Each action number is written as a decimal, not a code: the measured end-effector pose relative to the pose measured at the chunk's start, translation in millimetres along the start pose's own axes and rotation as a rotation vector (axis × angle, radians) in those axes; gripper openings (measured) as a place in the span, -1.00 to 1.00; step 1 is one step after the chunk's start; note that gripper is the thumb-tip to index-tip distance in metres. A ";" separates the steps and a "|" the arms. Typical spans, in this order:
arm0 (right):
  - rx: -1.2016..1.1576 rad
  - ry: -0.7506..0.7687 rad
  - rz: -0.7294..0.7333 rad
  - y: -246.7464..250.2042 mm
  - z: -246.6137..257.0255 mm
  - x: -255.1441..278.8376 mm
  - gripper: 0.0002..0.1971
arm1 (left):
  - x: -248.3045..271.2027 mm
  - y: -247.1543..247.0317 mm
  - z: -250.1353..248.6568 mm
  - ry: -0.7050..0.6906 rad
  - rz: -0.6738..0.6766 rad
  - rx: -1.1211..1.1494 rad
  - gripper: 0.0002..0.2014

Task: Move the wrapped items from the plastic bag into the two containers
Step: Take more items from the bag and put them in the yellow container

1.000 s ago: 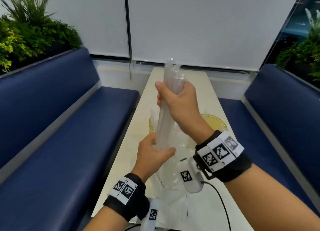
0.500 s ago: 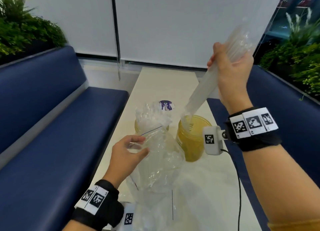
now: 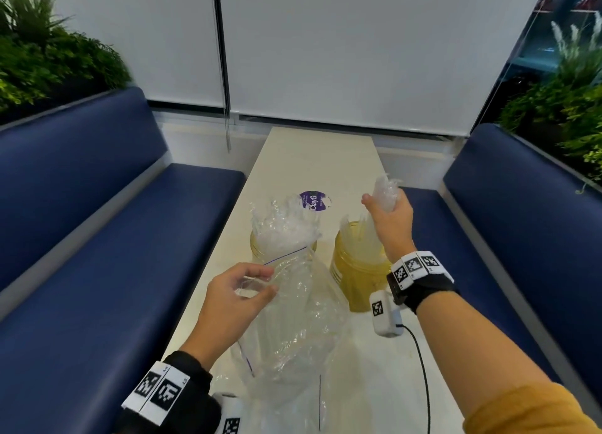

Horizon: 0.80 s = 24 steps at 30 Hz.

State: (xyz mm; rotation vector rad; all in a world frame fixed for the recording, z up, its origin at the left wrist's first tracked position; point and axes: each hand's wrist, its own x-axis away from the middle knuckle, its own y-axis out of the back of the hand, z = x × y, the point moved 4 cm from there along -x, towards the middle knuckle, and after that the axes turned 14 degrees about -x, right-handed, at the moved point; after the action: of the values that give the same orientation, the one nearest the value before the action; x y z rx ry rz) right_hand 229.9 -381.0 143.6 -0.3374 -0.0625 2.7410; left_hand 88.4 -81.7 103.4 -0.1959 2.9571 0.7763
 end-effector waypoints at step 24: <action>0.665 0.578 0.426 -42.6 78.0 69.2 -0.79 | 2.4 -4.0 -20.3 -0.022 0.168 0.121 -0.50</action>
State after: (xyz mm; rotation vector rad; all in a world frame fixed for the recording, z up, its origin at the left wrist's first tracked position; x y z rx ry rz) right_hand 164.1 -315.5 207.4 -0.9998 1.1493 2.7215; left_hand 85.7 -95.5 118.8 0.0688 3.0161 0.6081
